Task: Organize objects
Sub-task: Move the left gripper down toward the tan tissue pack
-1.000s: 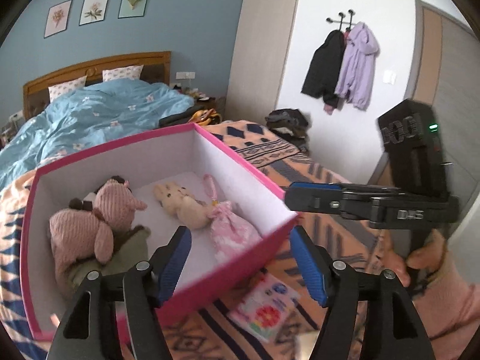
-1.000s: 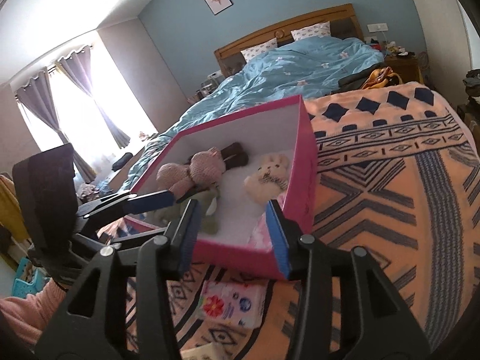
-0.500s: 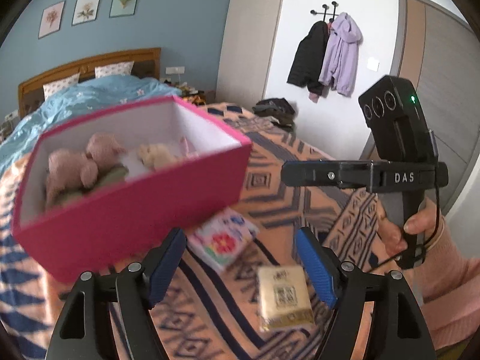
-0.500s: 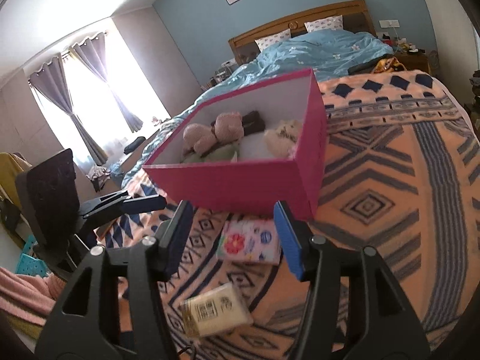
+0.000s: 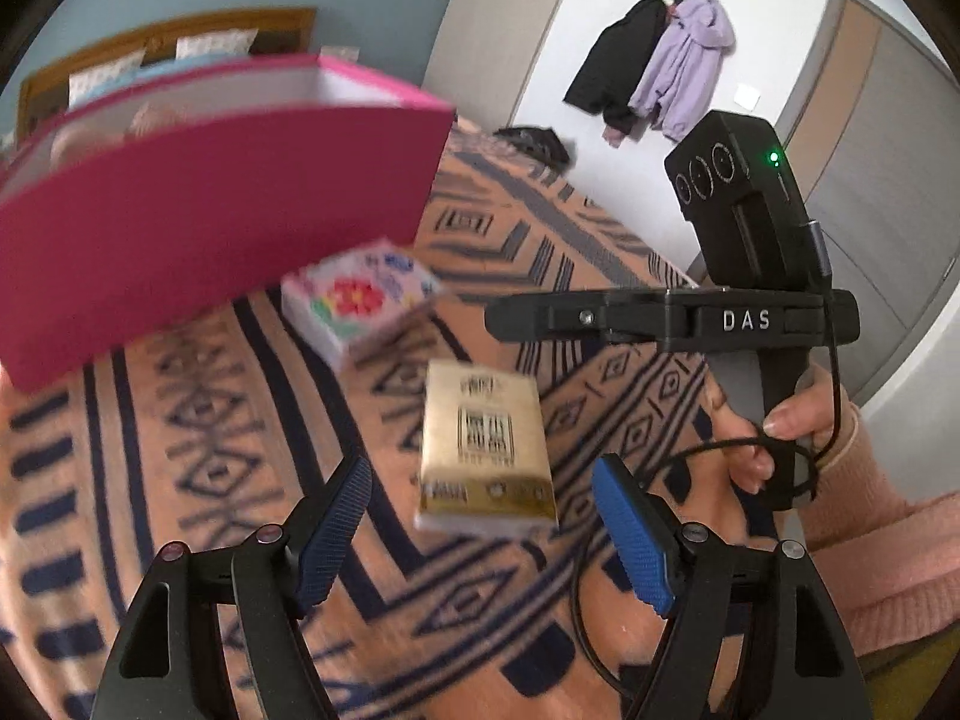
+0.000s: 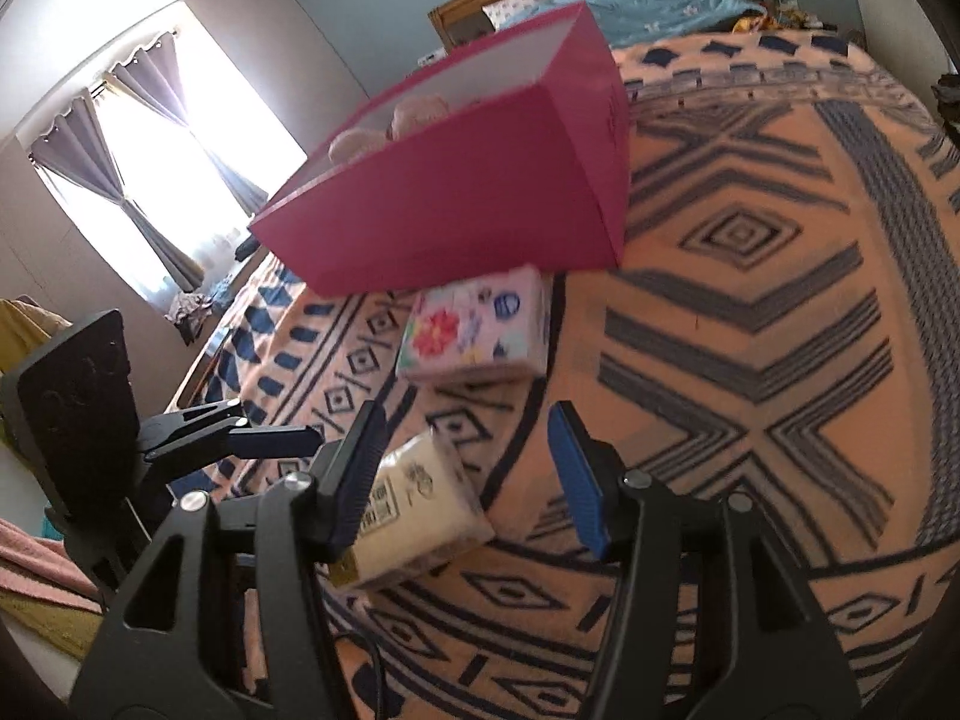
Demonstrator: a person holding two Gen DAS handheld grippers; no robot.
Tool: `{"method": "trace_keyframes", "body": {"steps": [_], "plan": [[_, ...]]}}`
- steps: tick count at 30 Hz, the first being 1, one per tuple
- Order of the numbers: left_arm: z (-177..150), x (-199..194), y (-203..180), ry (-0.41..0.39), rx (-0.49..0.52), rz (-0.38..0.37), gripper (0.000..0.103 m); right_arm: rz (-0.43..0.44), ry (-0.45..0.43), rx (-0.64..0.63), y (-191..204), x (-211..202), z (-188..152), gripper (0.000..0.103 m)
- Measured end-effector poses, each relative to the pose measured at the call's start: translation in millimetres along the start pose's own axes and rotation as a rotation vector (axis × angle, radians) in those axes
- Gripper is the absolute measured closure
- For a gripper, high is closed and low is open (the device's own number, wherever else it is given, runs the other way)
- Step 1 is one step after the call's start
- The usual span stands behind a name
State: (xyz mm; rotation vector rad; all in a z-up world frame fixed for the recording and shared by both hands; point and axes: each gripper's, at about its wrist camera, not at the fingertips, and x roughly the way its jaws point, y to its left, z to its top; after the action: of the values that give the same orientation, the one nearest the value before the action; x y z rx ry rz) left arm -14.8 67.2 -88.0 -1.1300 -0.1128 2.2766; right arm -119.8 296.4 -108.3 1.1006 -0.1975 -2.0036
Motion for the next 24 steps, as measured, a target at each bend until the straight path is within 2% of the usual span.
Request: {"method": "trace_keyframes", "body": {"steps": [8, 15, 24], "plan": [[-15, 8, -5, 0.062, -0.047, -0.060, 0.026, 0.021, 0.030, 0.023, -2, 11, -10, 0.045], [-15, 12, -12, 0.059, -0.063, -0.120, 0.027, 0.041, 0.035, 0.034, 1, 15, -15, 0.045], [-6, 21, 13, 0.043, -0.150, -0.127, 0.040, 0.079, 0.053, 0.027, 9, 17, -22, 0.048]]}}
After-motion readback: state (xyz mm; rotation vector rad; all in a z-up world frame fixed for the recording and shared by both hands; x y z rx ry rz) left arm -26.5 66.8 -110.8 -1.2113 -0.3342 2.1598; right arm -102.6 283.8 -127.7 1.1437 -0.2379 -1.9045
